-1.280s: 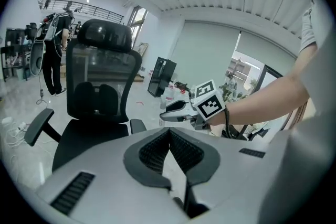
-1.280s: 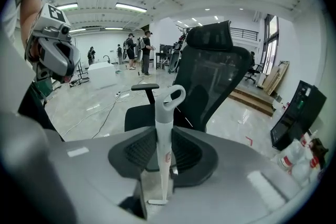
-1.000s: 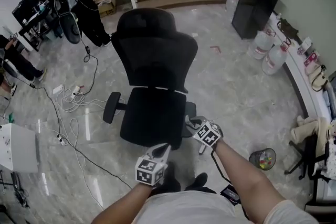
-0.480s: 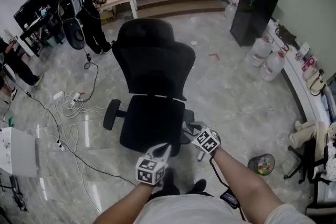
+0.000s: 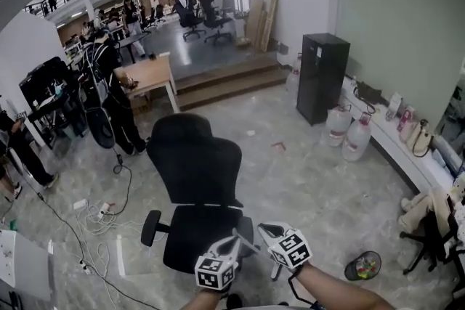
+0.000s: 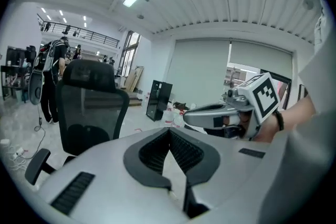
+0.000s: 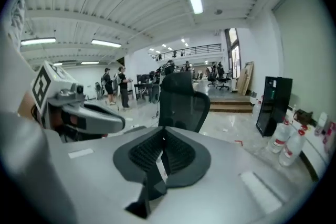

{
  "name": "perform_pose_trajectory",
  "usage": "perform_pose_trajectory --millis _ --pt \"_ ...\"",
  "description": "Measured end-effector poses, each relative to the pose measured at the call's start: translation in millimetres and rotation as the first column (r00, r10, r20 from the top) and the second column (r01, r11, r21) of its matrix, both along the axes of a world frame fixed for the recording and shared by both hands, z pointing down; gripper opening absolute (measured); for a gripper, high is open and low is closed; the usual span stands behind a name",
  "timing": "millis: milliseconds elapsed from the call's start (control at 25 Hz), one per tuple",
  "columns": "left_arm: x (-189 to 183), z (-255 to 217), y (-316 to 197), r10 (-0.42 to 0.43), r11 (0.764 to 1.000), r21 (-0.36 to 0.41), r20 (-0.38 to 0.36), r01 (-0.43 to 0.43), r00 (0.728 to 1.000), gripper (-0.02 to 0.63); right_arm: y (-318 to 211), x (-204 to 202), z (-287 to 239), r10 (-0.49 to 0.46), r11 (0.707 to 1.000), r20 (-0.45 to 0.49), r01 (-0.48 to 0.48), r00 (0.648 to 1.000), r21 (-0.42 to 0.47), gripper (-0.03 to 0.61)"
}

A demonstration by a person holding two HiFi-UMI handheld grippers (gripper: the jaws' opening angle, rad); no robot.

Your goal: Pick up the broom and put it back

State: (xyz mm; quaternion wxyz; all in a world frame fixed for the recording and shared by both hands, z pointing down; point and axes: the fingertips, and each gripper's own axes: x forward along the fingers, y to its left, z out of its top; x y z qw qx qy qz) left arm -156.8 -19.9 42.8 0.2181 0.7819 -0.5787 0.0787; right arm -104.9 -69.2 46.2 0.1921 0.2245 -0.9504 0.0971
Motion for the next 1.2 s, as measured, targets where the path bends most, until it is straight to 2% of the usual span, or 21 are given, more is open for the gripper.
perform_pose_trajectory --millis 40,280,640,960,1200 --pt "10 -11 -4 0.001 1.000 0.022 0.003 -0.001 1.000 0.008 1 11 -16 0.022 1.000 0.031 -0.022 0.999 -0.001 0.007" --pt "66 -66 -20 -0.018 0.993 0.114 0.019 0.016 1.000 0.008 6 64 -67 0.064 0.998 0.123 -0.067 0.990 0.017 0.003" --pt "124 -92 -32 0.008 0.989 0.150 -0.003 -0.008 1.000 0.008 3 107 -95 0.075 0.996 0.162 -0.083 0.984 0.044 0.002" --pt "137 -100 -28 0.017 0.987 0.157 0.016 -0.019 1.000 0.008 10 111 -101 0.061 0.997 0.156 -0.067 0.986 0.033 0.002" --pt "133 -98 -19 -0.003 0.989 0.147 -0.013 0.005 1.000 0.008 21 104 -101 0.046 0.998 0.157 -0.051 0.987 0.026 0.002"
